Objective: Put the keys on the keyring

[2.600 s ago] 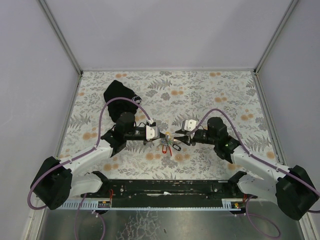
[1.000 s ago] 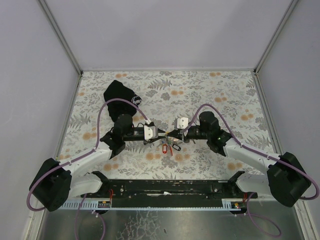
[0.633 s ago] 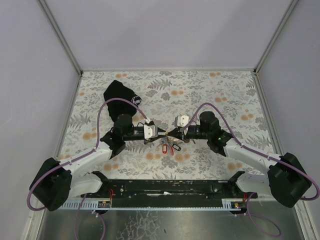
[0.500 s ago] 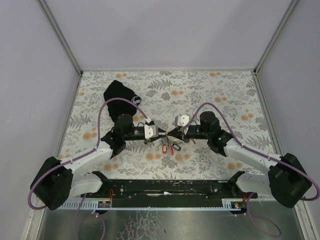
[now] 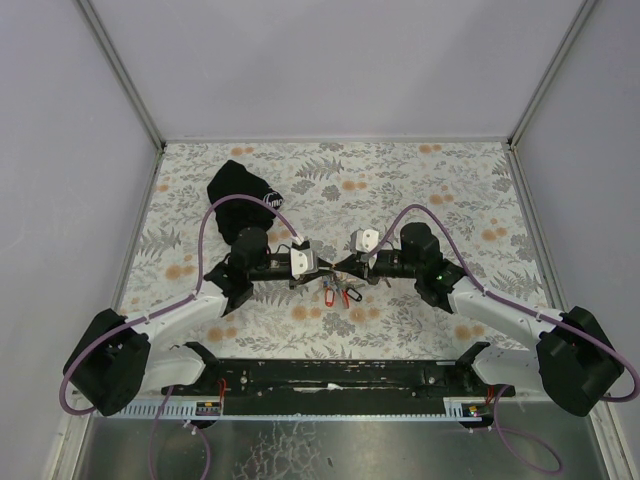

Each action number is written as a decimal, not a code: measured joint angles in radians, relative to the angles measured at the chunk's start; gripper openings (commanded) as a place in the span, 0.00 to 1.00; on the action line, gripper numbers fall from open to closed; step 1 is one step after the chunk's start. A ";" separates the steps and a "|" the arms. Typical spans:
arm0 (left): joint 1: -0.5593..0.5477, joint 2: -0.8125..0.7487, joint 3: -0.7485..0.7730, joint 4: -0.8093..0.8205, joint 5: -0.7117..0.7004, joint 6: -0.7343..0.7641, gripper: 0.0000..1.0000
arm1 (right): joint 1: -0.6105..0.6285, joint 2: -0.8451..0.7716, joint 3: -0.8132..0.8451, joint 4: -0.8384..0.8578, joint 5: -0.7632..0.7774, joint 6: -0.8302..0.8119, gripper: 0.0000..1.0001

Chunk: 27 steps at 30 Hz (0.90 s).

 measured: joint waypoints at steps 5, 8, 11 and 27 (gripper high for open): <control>0.000 0.000 0.000 0.005 0.000 -0.008 0.17 | 0.000 0.000 0.000 0.000 0.000 0.000 0.00; 0.000 0.000 0.000 0.011 0.000 -0.014 0.16 | 0.003 0.000 0.000 -0.001 0.000 -0.001 0.00; 0.000 0.000 0.000 0.015 0.000 -0.018 0.14 | 0.009 0.000 0.000 -0.002 0.002 -0.004 0.00; 0.000 0.006 0.000 0.014 -0.006 -0.029 0.00 | 0.021 -0.004 0.016 -0.046 0.039 -0.004 0.23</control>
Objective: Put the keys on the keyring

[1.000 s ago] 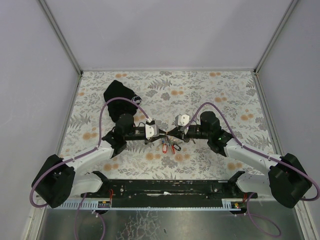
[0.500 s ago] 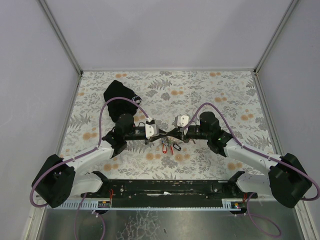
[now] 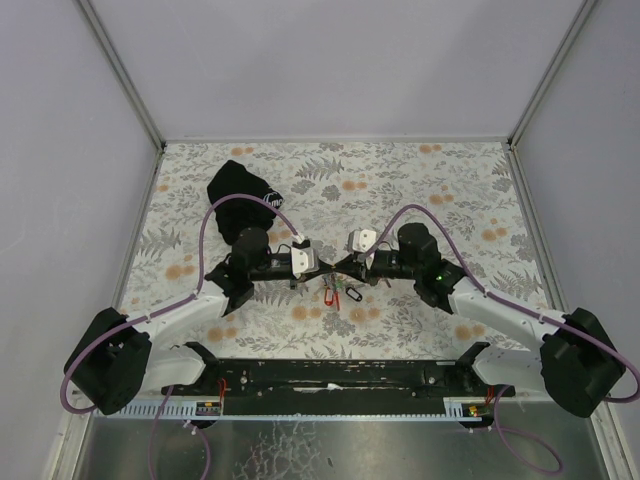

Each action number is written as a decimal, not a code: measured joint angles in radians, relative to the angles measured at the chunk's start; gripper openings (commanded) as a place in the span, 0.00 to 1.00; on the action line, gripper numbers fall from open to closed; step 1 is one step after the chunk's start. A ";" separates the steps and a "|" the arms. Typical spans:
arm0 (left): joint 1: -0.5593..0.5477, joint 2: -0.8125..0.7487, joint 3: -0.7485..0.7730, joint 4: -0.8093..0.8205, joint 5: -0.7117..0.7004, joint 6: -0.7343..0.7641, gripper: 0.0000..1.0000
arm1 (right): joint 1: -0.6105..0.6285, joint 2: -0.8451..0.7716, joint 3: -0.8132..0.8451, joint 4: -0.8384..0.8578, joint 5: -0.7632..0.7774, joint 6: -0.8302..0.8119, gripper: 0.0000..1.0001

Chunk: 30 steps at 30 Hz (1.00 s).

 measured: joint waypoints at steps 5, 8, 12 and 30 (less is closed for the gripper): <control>0.000 0.000 -0.010 0.003 -0.020 0.001 0.00 | 0.008 -0.067 0.020 -0.061 0.076 0.066 0.43; 0.000 0.000 -0.015 0.008 -0.026 0.000 0.00 | 0.010 -0.129 0.029 -0.095 0.141 0.103 0.52; 0.000 0.000 -0.020 0.022 -0.031 0.000 0.00 | 0.010 -0.197 0.029 -0.138 0.240 0.150 0.64; 0.000 0.000 -0.037 0.058 -0.053 -0.006 0.00 | -0.023 -0.116 0.009 -0.317 0.889 0.591 0.99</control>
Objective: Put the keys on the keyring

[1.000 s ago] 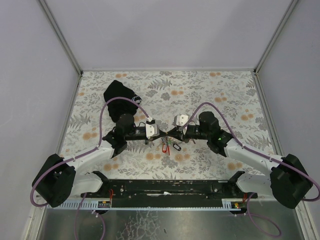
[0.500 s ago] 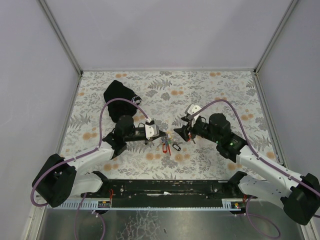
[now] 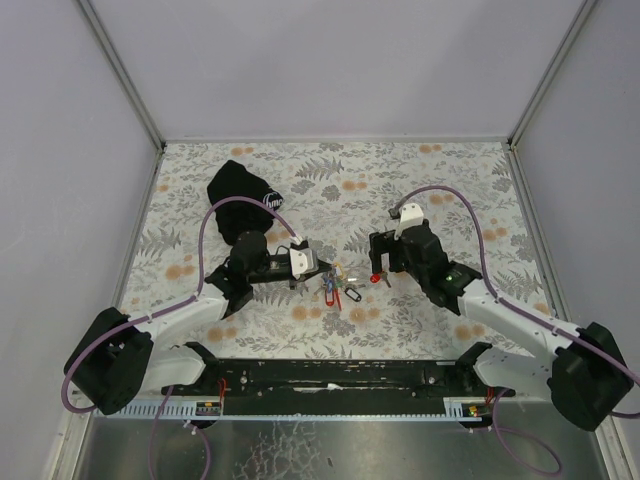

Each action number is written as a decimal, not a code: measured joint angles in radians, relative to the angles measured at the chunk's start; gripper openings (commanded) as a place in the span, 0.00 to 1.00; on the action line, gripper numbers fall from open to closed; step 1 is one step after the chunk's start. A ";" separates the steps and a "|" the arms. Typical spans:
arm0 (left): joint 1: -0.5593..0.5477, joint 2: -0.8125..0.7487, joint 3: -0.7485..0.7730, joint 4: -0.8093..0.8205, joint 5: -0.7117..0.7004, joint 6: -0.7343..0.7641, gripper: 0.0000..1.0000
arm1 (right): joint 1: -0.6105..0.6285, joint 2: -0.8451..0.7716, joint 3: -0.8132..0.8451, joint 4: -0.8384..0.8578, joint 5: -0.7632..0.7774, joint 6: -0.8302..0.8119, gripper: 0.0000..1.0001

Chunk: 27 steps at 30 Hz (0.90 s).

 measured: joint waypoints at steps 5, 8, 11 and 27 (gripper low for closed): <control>0.000 0.000 0.000 0.000 -0.004 0.000 0.00 | -0.089 0.106 0.003 -0.057 -0.018 0.097 0.86; 0.000 0.000 0.000 0.000 -0.006 0.000 0.00 | -0.161 0.169 0.020 -0.103 -0.086 0.138 0.81; 0.000 0.000 0.000 0.000 -0.006 0.000 0.00 | -0.213 0.216 0.051 -0.144 -0.160 0.159 0.74; 0.002 0.000 0.000 0.000 -0.007 0.000 0.00 | -0.368 0.448 0.198 -0.234 -0.483 0.176 0.47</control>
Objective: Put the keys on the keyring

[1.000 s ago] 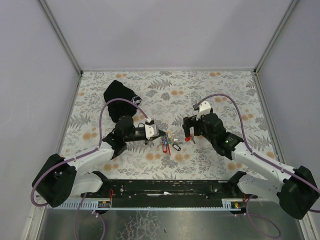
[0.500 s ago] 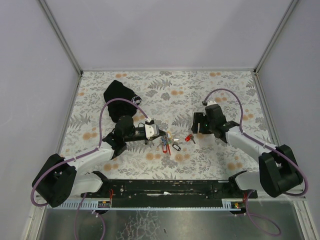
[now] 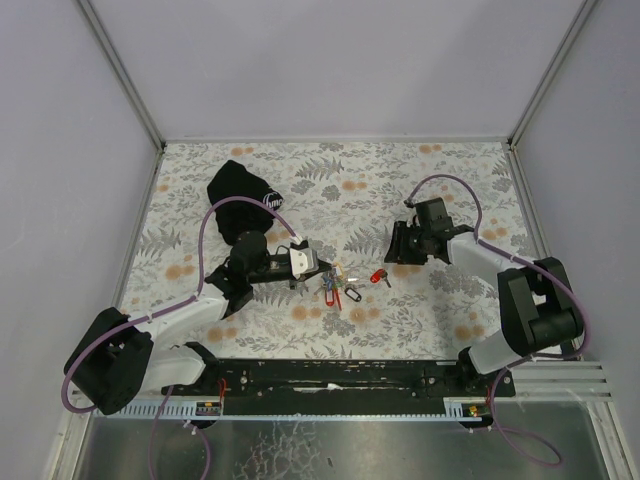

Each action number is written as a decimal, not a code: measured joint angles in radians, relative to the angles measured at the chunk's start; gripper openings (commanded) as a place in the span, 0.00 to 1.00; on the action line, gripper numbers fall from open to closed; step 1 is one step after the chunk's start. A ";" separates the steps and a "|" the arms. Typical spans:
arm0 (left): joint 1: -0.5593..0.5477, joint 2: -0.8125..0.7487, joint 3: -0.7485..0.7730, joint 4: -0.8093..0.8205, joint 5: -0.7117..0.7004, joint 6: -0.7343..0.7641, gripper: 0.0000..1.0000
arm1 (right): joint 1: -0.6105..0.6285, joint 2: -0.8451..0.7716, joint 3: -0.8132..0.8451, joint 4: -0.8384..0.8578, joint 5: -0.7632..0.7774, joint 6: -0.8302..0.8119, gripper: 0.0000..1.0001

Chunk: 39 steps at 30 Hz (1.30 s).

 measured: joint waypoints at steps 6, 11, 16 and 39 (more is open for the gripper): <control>0.000 0.000 0.000 0.000 0.000 0.000 0.00 | -0.016 0.018 0.000 -0.008 -0.024 -0.005 0.42; 0.000 0.002 0.000 0.000 0.000 0.000 0.00 | -0.018 0.040 0.002 -0.006 -0.049 -0.008 0.39; 0.003 0.002 0.000 0.000 0.000 0.000 0.00 | -0.020 0.089 0.006 -0.006 -0.074 -0.012 0.37; 0.004 0.002 0.000 0.000 0.000 0.000 0.00 | -0.040 0.163 0.023 0.032 -0.174 -0.014 0.25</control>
